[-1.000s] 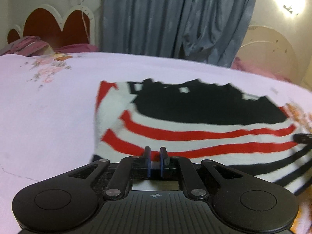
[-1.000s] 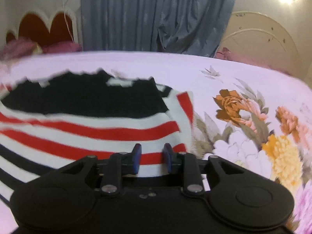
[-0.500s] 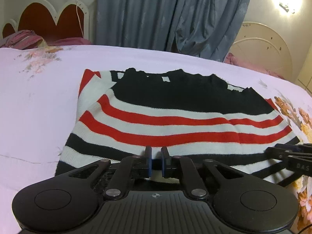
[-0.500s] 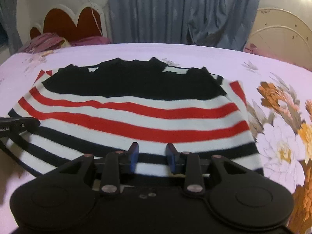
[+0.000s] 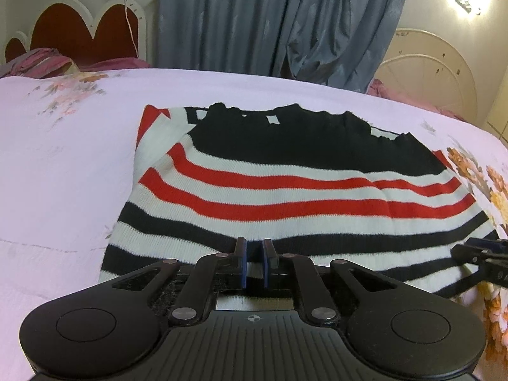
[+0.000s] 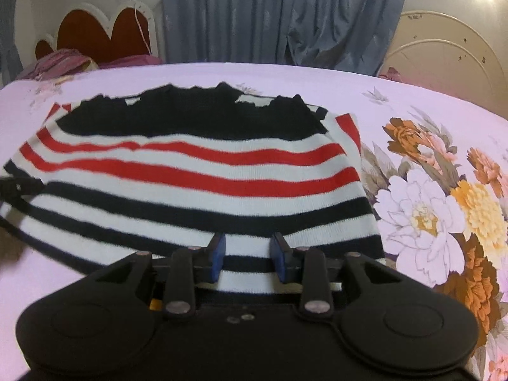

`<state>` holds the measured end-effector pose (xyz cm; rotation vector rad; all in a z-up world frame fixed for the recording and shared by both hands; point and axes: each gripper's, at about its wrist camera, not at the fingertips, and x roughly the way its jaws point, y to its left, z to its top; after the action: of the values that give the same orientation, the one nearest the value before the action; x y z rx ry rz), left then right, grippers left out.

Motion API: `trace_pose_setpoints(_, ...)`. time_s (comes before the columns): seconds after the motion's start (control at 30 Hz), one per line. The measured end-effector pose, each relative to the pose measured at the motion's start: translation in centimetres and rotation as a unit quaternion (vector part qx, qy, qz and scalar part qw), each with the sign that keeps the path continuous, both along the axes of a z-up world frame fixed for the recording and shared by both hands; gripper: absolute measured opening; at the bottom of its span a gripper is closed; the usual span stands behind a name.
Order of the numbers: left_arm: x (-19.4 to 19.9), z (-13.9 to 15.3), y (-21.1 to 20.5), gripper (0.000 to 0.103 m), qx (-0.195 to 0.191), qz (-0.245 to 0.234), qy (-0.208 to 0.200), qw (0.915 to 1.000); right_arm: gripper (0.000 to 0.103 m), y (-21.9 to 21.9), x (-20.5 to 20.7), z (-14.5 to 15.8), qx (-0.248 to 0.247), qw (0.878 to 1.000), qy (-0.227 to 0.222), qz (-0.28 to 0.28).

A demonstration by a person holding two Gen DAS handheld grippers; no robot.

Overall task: Fold small clothes
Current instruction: 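Release the hem and draw both tools back over the folded sweater, then grasp the striped side of the folded sweater with the left tool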

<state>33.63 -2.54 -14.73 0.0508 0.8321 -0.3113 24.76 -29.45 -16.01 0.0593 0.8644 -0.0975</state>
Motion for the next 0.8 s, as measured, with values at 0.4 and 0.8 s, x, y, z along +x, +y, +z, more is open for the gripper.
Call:
trace_pose_setpoints(0.4, -2.4, 1.5, 3.1, 0.095, -0.044, 0.043, 0.021, 0.9979, 0.039, 1.5, -0.5, 2.2, 0.053, 0.998, -0.027, 0.001)
trace_pose_setpoints(0.8, -2.2, -3.2, 9.0, 0.095, -0.276, 0.187, 0.115, 0.9360, 0.045, 4.8, 3.6, 2.5, 0.083, 0.995, -0.052, 0.033)
